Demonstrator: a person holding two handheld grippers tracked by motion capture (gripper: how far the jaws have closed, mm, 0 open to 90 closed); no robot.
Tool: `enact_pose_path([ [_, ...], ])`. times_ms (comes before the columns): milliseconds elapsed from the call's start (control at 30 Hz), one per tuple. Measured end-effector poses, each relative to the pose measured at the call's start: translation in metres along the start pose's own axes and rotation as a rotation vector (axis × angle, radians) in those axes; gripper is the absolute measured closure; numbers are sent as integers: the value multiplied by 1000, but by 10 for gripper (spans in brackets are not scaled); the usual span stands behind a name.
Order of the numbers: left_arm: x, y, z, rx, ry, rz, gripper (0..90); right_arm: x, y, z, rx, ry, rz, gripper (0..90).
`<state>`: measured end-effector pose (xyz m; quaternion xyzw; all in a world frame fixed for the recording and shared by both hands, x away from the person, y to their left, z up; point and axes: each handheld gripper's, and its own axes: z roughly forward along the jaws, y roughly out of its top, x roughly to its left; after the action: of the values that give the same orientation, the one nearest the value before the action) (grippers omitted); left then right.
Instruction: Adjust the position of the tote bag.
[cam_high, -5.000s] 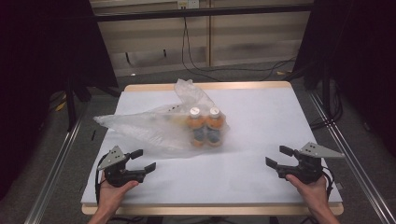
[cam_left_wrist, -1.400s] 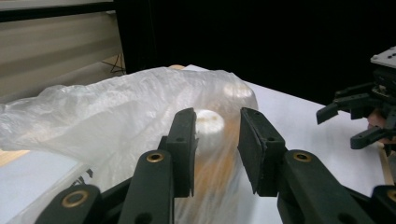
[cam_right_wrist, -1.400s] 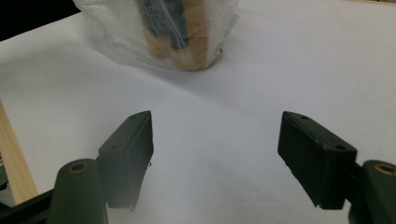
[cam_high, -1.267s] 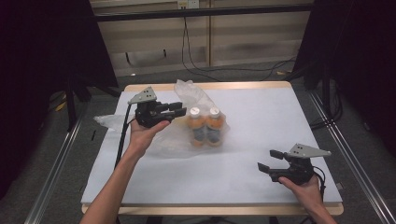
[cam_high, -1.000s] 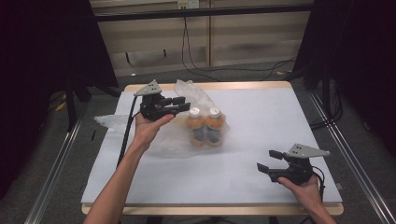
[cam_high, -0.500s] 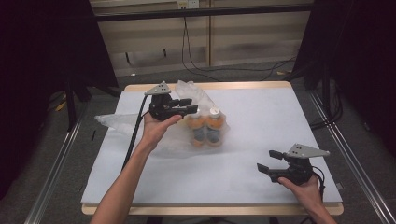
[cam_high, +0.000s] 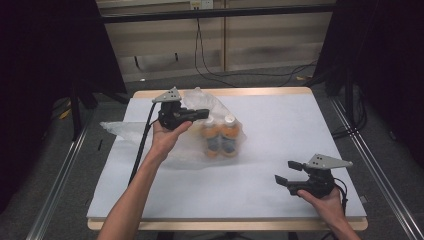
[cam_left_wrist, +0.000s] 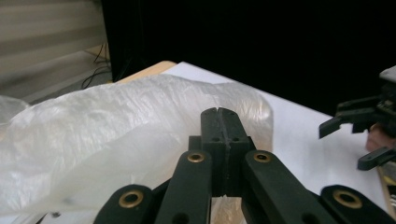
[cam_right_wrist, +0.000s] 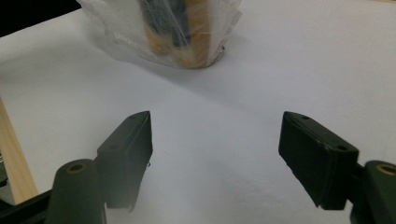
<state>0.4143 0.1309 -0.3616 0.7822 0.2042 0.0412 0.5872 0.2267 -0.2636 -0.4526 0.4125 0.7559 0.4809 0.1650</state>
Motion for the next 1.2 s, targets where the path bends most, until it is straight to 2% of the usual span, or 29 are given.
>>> enact_pose_path([
  [233,-10,3,-1,-23,-20,17,900,1,0,0,1,0,-1,258],
  [267,-15,5,-1,-35,-32,29,900,0,0,0,-1,1,-4,258],
  [400,-25,10,-1,-52,-38,53,900,0,0,1,0,0,-1,258],
  [533,-33,14,-1,-60,-50,69,900,0,0,0,-1,1,-3,258],
  [767,-52,20,1,-77,-104,108,900,0,1,-1,-4,-1,5,258],
  [967,-76,26,15,-66,-163,166,900,-1,1,-2,-7,0,4,258],
  [1000,-84,27,20,-65,-181,181,900,-1,1,-2,-8,-2,8,258],
  [1100,-92,28,23,-63,-206,200,900,-1,1,-3,-12,-1,6,259],
  [1167,-102,29,24,-87,-231,212,900,-1,1,-4,-14,-4,3,258],
  [1200,-114,31,26,-89,-263,231,900,-1,1,-4,-17,-4,5,259],
])
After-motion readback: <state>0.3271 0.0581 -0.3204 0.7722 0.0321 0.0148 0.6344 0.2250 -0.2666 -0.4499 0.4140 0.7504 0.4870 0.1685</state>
